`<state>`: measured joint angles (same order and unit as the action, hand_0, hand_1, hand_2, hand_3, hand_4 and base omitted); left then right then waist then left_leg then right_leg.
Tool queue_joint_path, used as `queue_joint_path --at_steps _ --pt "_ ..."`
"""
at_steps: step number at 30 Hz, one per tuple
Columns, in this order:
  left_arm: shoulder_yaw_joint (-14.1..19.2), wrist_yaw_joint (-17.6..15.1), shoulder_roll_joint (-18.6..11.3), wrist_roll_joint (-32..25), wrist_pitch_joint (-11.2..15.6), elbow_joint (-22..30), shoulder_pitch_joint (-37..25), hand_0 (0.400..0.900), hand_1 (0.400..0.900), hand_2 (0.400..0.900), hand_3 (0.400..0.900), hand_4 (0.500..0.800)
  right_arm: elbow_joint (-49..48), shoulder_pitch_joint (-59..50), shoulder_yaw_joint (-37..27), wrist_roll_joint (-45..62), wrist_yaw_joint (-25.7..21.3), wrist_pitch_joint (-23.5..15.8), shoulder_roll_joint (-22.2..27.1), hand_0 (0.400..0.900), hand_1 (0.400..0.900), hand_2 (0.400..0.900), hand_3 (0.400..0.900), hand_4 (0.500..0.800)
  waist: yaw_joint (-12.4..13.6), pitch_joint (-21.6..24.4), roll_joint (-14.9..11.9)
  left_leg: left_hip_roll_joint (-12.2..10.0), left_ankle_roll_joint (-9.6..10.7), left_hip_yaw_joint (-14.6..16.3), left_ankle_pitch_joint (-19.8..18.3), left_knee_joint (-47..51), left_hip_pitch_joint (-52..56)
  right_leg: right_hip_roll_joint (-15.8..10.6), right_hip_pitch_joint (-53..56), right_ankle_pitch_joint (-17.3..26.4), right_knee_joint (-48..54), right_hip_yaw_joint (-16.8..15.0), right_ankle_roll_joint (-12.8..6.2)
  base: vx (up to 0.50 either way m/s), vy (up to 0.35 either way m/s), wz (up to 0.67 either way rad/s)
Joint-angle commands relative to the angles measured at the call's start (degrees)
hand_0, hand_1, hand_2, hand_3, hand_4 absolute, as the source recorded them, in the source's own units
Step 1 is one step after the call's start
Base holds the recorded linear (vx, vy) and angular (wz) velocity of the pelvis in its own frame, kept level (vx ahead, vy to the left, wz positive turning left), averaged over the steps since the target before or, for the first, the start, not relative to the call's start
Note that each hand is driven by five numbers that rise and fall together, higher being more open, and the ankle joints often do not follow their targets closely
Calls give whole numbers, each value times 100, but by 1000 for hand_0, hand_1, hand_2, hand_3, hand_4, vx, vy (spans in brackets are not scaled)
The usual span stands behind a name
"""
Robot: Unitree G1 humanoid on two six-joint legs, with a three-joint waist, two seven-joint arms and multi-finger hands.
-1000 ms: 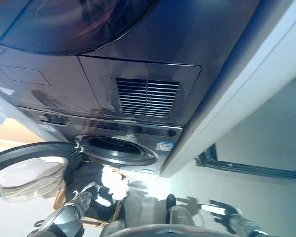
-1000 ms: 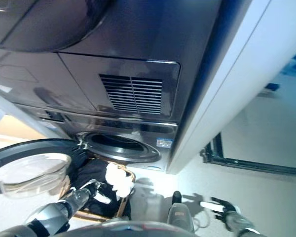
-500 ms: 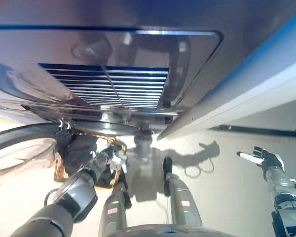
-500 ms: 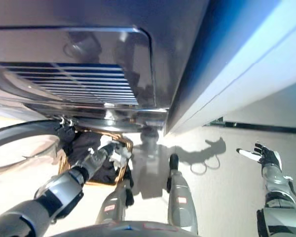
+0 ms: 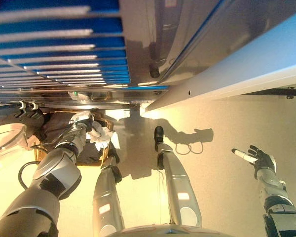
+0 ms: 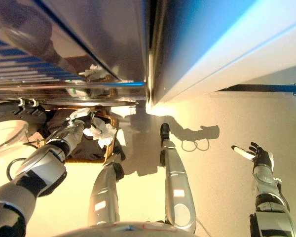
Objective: Put the clothes in the basket into the washing machine.
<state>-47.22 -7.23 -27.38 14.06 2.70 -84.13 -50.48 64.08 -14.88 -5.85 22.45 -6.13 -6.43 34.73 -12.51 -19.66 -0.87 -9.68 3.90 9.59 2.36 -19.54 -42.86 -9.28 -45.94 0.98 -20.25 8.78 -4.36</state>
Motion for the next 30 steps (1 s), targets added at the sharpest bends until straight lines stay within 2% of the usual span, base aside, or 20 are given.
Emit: queue_joint_path --at_steps 1,4,5,8,13,19,25,29,30 --pt "-91 -111 -264 632 -39 -271 65 900 900 900 900 800 352 425 -240 412 -203 -405 571 900 900 900 900 800 30 487 10 -163 169 -387 -38 -294 -516 -191 -113 112 -461 56 -245 -20 13 12" --pt "-232 -159 -433 918 -82 -202 -64 900 900 900 900 800 561 206 -71 608 -94 -467 588 900 900 900 900 800 49 539 -16 -189 180 -454 -138 -572 -855 -216 -361 42 -650 82 -214 0 16 10" --pt "-326 -191 -496 1078 -103 -160 -170 900 900 900 900 800 612 121 32 705 -75 -498 571 900 900 900 900 800 68 563 -39 -198 232 -480 -391 -795 -945 -209 -429 -182 -858 66 -247 55 12 8" --pt "-464 -201 -593 1232 -120 -110 -319 900 900 900 900 800 676 70 107 847 -55 -556 574 900 900 900 900 800 61 553 -66 -186 218 -522 -494 -1060 -1195 -241 -631 -258 -1089 71 -230 -6 27 6" --pt "-708 -178 -970 1511 -121 -49 -571 900 900 900 900 800 521 353 -149 1323 127 -614 801 900 900 900 900 800 3 563 -186 -155 197 -579 -736 -1685 -1809 -245 -1163 -465 -1620 35 -149 -23 20 1" --pt "-889 -234 -1204 1771 -160 -57 -705 900 900 900 900 800 687 367 -197 1620 114 -718 769 900 900 900 900 800 -48 558 -288 -92 137 -655 -1020 -2422 -2515 -266 -1729 -622 -2105 4 -82 -16 43 -4" --pt "-921 -329 -1176 1750 -131 87 -814 900 900 900 900 800 841 260 -39 1801 105 -790 695 900 900 900 900 800 -22 555 -357 18 58 -743 -1115 -2670 -2874 -278 -2033 -712 -2321 -28 -40 2 16 1" --pt "-703 -380 -951 1442 -137 20 -793 900 900 900 900 800 841 327 -23 1798 135 -819 679 900 900 900 900 800 -17 582 -359 76 33 -734 -1143 -2723 -2960 -283 -2158 -775 -2420 -54 7 -5 13 4" --pt "-733 -406 -914 1473 -139 18 -818 900 900 900 900 800 821 339 -12 1791 142 -817 691 900 900 900 900 800 -31 596 -361 65 32 -732 -1151 -2726 -2973 -284 -2171 -779 -2412 -63 11 0 0 0"
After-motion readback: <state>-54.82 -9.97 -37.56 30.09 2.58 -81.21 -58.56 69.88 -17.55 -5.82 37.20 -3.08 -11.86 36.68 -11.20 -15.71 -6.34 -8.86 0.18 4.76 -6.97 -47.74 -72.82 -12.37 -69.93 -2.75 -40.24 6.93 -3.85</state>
